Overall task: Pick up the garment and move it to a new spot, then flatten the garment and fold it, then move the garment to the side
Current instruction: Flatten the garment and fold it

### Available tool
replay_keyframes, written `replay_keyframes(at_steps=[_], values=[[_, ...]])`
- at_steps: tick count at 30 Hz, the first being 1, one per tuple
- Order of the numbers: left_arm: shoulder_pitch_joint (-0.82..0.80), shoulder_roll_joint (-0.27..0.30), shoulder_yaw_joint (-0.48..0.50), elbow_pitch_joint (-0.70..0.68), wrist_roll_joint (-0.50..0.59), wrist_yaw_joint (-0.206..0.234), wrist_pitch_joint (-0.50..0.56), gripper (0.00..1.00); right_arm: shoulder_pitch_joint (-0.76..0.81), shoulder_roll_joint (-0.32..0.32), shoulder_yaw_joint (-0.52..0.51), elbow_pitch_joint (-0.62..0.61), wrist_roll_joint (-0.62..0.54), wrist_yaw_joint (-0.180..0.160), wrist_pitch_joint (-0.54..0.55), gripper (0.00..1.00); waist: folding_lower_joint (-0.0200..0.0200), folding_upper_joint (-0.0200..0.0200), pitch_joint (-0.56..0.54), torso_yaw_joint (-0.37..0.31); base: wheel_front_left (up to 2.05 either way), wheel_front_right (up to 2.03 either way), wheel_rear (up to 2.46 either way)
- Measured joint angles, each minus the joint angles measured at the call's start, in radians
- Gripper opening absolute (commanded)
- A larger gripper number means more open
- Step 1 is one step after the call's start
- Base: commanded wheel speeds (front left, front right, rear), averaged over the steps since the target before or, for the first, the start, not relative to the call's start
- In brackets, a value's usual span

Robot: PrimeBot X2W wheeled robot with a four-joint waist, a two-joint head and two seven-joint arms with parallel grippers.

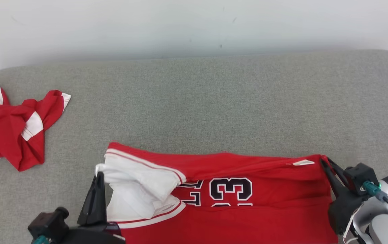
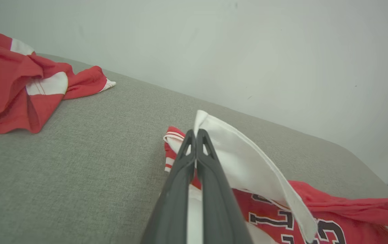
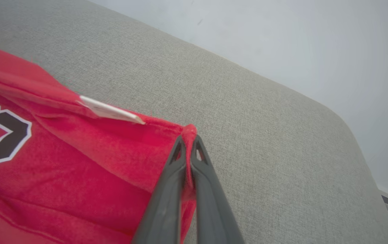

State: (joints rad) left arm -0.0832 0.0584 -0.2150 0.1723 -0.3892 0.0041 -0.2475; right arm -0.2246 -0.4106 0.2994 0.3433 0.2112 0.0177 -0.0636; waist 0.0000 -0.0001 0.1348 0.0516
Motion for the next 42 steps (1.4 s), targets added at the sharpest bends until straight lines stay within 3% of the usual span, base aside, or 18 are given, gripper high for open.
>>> replay_keyframes(at_steps=[26, 27, 28, 29, 30, 33, 34, 36, 37, 39, 42], values=[[0.205, -0.001, -0.042, -0.074, -0.056, 0.045, 0.046, 0.00, 0.115, -0.073, 0.058, -0.029, -0.063, 0.010, 0.048, 0.00, -0.0001, 0.0001, -0.056, 0.015, 0.00, 0.00, 0.00], [0.215, -0.002, -0.046, -0.075, -0.058, 0.049, 0.046, 0.00, 0.119, -0.074, 0.059, -0.028, -0.063, 0.011, 0.054, 0.07, 0.0000, 0.0001, -0.057, 0.016, 0.00, 0.00, 0.00], [0.223, -0.001, -0.052, -0.075, -0.061, 0.049, 0.049, 0.00, 0.119, -0.074, 0.059, -0.026, -0.063, 0.013, 0.055, 0.24, 0.0000, 0.0002, -0.060, 0.017, 0.00, 0.00, 0.00], [0.230, -0.002, -0.054, -0.077, -0.062, 0.049, 0.050, 0.00, 0.120, -0.074, 0.060, -0.028, -0.063, 0.013, 0.056, 0.76, 0.0000, 0.0001, -0.062, 0.018, 0.00, 0.00, 0.00], [0.238, -0.002, -0.055, -0.080, -0.063, 0.049, 0.050, 0.00, 0.120, -0.074, 0.058, -0.028, -0.063, 0.013, 0.056, 1.00, 0.0000, 0.0001, -0.065, 0.018, 0.00, 0.00, 0.00], [0.249, -0.001, -0.061, -0.081, -0.069, 0.054, 0.059, 0.00, 0.139, -0.075, 0.046, -0.025, -0.056, 0.007, 0.073, 1.00, 0.0000, 0.0001, -0.071, 0.024, 0.00, 0.00, 0.00], [0.249, -0.001, -0.062, -0.080, -0.069, 0.057, 0.063, 0.07, 0.144, -0.075, 0.045, -0.025, -0.053, 0.007, 0.073, 1.00, 0.0000, 0.0001, -0.073, 0.026, 0.00, 0.00, 0.00], [0.252, -0.001, -0.063, -0.080, -0.069, 0.058, 0.064, 0.29, 0.148, -0.074, 0.045, -0.026, -0.053, 0.007, 0.074, 1.00, 0.0000, 0.0001, -0.079, 0.030, 0.00, 0.00, 0.00], [0.258, -0.001, -0.062, -0.080, -0.069, 0.059, 0.072, 0.47, 0.150, -0.074, 0.045, -0.026, -0.053, 0.007, 0.074, 1.00, 0.0000, 0.0001, -0.082, 0.031, 0.00, 0.00, 0.00], [0.268, -0.002, -0.062, -0.075, -0.070, 0.064, 0.078, 1.00, 0.156, -0.074, 0.043, -0.027, -0.049, 0.007, 0.082, 1.00, 0.0000, 0.0001, -0.089, 0.034, 0.00, 0.00, 0.00], [0.287, -0.001, -0.061, -0.070, -0.077, 0.066, 0.091, 1.00, 0.159, -0.074, 0.035, -0.035, -0.044, -0.001, 0.082, 1.00, 0.0000, 0.0001, -0.102, 0.037, 0.00, 0.00, 0.00]])
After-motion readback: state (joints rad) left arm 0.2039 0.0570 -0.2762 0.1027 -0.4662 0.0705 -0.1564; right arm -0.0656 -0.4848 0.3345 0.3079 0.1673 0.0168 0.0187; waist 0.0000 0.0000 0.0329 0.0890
